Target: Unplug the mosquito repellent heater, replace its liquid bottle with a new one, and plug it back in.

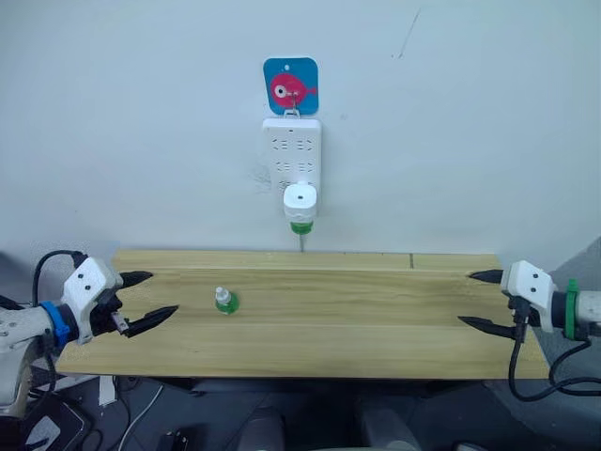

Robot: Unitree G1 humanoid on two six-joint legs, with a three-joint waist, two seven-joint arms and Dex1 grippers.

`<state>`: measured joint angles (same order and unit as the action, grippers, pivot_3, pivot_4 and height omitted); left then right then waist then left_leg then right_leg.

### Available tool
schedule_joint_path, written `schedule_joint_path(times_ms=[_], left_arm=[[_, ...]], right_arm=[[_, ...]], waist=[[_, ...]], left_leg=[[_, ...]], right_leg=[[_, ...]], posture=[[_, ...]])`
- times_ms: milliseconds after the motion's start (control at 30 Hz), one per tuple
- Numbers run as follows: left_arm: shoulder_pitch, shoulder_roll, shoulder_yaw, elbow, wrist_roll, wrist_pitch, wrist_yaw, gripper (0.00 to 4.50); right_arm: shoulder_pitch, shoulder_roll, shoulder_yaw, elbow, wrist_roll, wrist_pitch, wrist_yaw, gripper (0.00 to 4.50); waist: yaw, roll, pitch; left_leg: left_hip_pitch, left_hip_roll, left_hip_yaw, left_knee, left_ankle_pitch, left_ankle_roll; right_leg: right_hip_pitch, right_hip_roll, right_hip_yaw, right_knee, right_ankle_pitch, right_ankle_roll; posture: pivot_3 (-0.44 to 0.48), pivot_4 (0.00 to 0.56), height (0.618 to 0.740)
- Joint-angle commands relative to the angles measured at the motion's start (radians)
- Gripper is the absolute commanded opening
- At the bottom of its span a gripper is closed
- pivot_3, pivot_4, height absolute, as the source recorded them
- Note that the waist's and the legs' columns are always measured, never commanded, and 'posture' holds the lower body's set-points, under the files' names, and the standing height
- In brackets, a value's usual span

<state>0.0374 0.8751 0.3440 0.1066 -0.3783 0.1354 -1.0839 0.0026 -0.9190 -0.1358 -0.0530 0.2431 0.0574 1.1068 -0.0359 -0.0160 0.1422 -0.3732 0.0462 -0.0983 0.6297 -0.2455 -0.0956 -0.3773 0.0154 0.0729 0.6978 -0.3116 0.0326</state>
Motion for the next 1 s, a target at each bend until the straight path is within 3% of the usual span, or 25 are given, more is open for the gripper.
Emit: schedule_joint_path(times_ms=[33,367,467,600,1000], left_arm=[[-0.073,-0.034,-0.008,-0.113,-0.066,0.09,0.063,4.5],[-0.406,-0.129,-0.102,-0.118,-0.097,0.263,0.182,4.5],[-0.47,-0.164,-0.105,-0.079,-0.104,0.271,0.197,4.5],[-0.546,-0.207,-0.133,0.001,-0.071,0.24,0.21,3.64],[-0.72,-0.265,-0.211,0.269,0.015,0.106,0.149,3.64]], right_arm=[[-0.024,0.034,-0.03,-0.184,0.088,0.102,-0.063,4.47],[-0.168,0.179,-0.042,-0.545,0.315,0.465,-0.338,4.47],[-0.185,0.19,-0.043,-0.586,0.345,0.52,-0.383,4.47],[-0.205,0.194,-0.043,-0.619,0.374,0.561,-0.426,4.5],[-0.244,0.198,-0.022,-0.695,0.434,0.636,-0.507,4.5]], waist=[[-0.004,0.0,0.001],[-0.025,-0.001,0.025],[-0.034,-0.001,0.027],[-0.05,-0.002,0.035],[-0.073,-0.003,0.048]], left_leg=[[0.0,0.0,0.0,0.0,0.0,0.0],[-0.001,0.0,-0.003,0.001,0.0,0.0],[-0.001,0.0,-0.003,0.001,0.0,0.0],[-0.001,-0.001,-0.003,0.001,0.0,0.0],[-0.008,-0.001,-0.004,0.001,0.0,0.0]], right_leg=[[0.0,0.0,0.0,0.0,0.0,0.0],[0.001,0.0,-0.001,0.0,0.0,0.0],[0.001,0.0,-0.001,-0.001,0.0,0.0],[0.001,0.0,-0.002,-0.001,0.0,0.0],[-0.005,0.0,-0.003,-0.001,0.0,0.001]], posture=[[-0.053,0.139,0.74],[-0.122,0.176,0.74],[-0.138,0.181,0.74],[-0.156,0.186,0.74],[-0.189,0.202,0.74]])
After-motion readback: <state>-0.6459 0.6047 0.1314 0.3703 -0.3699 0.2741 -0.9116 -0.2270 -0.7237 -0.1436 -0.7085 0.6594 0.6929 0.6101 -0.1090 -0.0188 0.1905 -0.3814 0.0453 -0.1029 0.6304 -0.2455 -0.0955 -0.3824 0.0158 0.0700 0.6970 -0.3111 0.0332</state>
